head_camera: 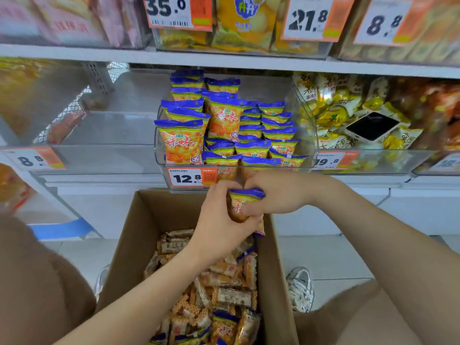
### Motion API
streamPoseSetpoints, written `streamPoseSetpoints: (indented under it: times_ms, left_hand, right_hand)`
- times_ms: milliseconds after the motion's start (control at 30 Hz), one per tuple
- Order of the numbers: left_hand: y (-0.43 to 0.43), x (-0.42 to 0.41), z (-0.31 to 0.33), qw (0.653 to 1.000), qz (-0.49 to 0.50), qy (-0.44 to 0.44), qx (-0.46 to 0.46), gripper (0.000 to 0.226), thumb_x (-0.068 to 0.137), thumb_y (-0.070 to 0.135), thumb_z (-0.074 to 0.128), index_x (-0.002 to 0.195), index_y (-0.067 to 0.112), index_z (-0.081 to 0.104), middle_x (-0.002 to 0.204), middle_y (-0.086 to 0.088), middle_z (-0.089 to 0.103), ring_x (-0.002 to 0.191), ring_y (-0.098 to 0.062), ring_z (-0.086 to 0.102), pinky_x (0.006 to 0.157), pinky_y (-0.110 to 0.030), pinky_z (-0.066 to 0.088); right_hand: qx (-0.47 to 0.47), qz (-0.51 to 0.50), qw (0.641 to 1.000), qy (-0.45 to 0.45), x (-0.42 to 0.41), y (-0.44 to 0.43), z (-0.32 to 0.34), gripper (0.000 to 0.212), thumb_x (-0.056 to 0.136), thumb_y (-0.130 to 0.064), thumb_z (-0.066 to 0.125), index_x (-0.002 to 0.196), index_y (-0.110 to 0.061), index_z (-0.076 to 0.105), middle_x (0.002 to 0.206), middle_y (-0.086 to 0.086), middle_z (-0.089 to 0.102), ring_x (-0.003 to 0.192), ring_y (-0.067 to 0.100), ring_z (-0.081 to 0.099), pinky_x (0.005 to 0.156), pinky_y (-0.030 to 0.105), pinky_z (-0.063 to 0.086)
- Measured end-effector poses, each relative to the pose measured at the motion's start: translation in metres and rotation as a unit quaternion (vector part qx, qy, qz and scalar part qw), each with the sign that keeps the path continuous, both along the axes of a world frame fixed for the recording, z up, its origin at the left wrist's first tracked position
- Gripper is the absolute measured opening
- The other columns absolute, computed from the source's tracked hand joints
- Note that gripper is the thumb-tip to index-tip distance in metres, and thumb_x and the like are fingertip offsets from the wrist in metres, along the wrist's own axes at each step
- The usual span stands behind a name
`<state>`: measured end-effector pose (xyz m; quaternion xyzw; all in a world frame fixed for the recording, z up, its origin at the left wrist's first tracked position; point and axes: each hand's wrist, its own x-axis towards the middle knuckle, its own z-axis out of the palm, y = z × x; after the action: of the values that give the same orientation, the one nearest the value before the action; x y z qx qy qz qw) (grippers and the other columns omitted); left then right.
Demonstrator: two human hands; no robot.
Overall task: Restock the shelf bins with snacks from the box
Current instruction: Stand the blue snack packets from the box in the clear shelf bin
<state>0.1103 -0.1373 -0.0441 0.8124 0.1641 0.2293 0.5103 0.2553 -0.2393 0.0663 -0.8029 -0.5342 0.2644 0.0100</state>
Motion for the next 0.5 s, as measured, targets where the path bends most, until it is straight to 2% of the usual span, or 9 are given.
streamPoseSetpoints:
  times_ms: [67, 100, 133, 200, 267, 333, 400, 433, 500]
  left_hand:
    - [0.000, -0.003, 0.027, 0.998, 0.033, -0.048, 0.012, 0.060, 0.076, 0.040, 0.088, 0.123, 0.036, 0.051, 0.118, 0.008, 0.063, 0.107, -0.015, 0.066, 0.086, -0.042, 0.057]
    - [0.002, -0.006, 0.038, 0.997, 0.039, -0.060, 0.006, 0.065, 0.077, 0.041, 0.090, 0.127, 0.036, 0.049, 0.120, 0.009, 0.063, 0.108, -0.014, 0.066, 0.086, -0.041, 0.058]
    - [0.004, -0.009, 0.049, 0.997, 0.035, -0.064, -0.003, 0.071, 0.077, 0.041, 0.091, 0.132, 0.036, 0.047, 0.122, 0.010, 0.063, 0.110, -0.013, 0.067, 0.086, -0.038, 0.060]
    - [0.010, -0.014, 0.069, 0.997, -0.002, -0.073, -0.030, 0.082, 0.078, 0.031, 0.093, 0.142, 0.032, 0.042, 0.126, 0.013, 0.063, 0.113, -0.009, 0.068, 0.087, -0.030, 0.061]
    - [0.018, -0.015, 0.084, 0.995, -0.028, -0.091, -0.033, 0.084, 0.081, 0.018, 0.090, 0.148, 0.029, 0.040, 0.128, 0.012, 0.063, 0.116, -0.009, 0.067, 0.089, -0.028, 0.060]
    - [0.029, -0.012, 0.094, 0.995, -0.009, -0.097, -0.012, 0.085, 0.081, 0.017, 0.090, 0.149, 0.029, 0.041, 0.127, 0.010, 0.064, 0.115, -0.008, 0.067, 0.090, -0.027, 0.060]
    - [0.040, -0.007, 0.101, 0.995, 0.023, -0.086, 0.043, 0.084, 0.080, 0.026, 0.091, 0.149, 0.027, 0.042, 0.125, 0.014, 0.063, 0.112, -0.003, 0.066, 0.089, -0.018, 0.056]
    - [0.045, -0.006, 0.104, 0.992, 0.038, -0.078, 0.092, 0.080, 0.082, 0.030, 0.089, 0.148, 0.026, 0.044, 0.124, 0.014, 0.063, 0.111, -0.002, 0.064, 0.089, -0.013, 0.052]
    - [0.058, -0.004, 0.108, 0.975, 0.075, -0.070, 0.198, 0.066, 0.087, 0.032, 0.082, 0.143, 0.025, 0.049, 0.125, 0.011, 0.058, 0.113, -0.004, 0.057, 0.092, -0.010, 0.044]
  right_hand:
    - [0.075, -0.054, 0.991, 0.101, 0.003, -0.006, 0.019, 0.028, 0.092, -0.051, 0.076, 0.102, -0.025, 0.073, 0.092, -0.003, 0.075, 0.083, 0.016, 0.070, 0.074, 0.038, 0.057]
    - [0.114, -0.084, 0.979, 0.150, 0.002, -0.009, 0.028, 0.025, 0.092, -0.047, 0.078, 0.106, -0.026, 0.074, 0.096, -0.003, 0.077, 0.086, 0.015, 0.072, 0.076, 0.035, 0.058]
    - [0.156, -0.106, 0.965, 0.184, 0.002, -0.011, 0.035, 0.024, 0.093, -0.041, 0.079, 0.110, -0.026, 0.073, 0.095, -0.003, 0.078, 0.083, 0.014, 0.073, 0.072, 0.031, 0.057]
    - [0.228, -0.151, 0.938, 0.212, -0.002, -0.013, 0.043, 0.029, 0.095, -0.032, 0.078, 0.121, -0.024, 0.069, 0.083, 0.002, 0.076, 0.067, 0.013, 0.068, 0.053, 0.020, 0.050]
    - [0.296, -0.195, 0.899, 0.256, -0.009, -0.011, 0.045, 0.038, 0.095, -0.026, 0.077, 0.131, -0.024, 0.064, 0.086, 0.006, 0.074, 0.062, 0.009, 0.065, 0.044, 0.013, 0.043]
    - [0.341, -0.226, 0.859, 0.309, -0.013, -0.007, 0.047, 0.050, 0.092, -0.027, 0.081, 0.136, -0.023, 0.059, 0.098, 0.006, 0.078, 0.076, 0.010, 0.074, 0.054, 0.022, 0.057]
    - [0.379, -0.250, 0.831, 0.322, -0.009, -0.001, 0.042, 0.055, 0.091, -0.028, 0.082, 0.138, -0.018, 0.057, 0.101, 0.004, 0.080, 0.090, 0.014, 0.077, 0.079, 0.038, 0.064]
    - [0.400, -0.272, 0.819, 0.309, -0.004, 0.003, 0.038, 0.058, 0.092, -0.030, 0.081, 0.142, -0.014, 0.055, 0.098, 0.001, 0.081, 0.091, 0.013, 0.077, 0.084, 0.039, 0.062]
    - [0.443, -0.321, 0.810, 0.213, 0.005, 0.012, 0.030, 0.069, 0.093, -0.041, 0.078, 0.149, -0.014, 0.049, 0.093, -0.004, 0.080, 0.090, 0.011, 0.076, 0.088, 0.040, 0.061]
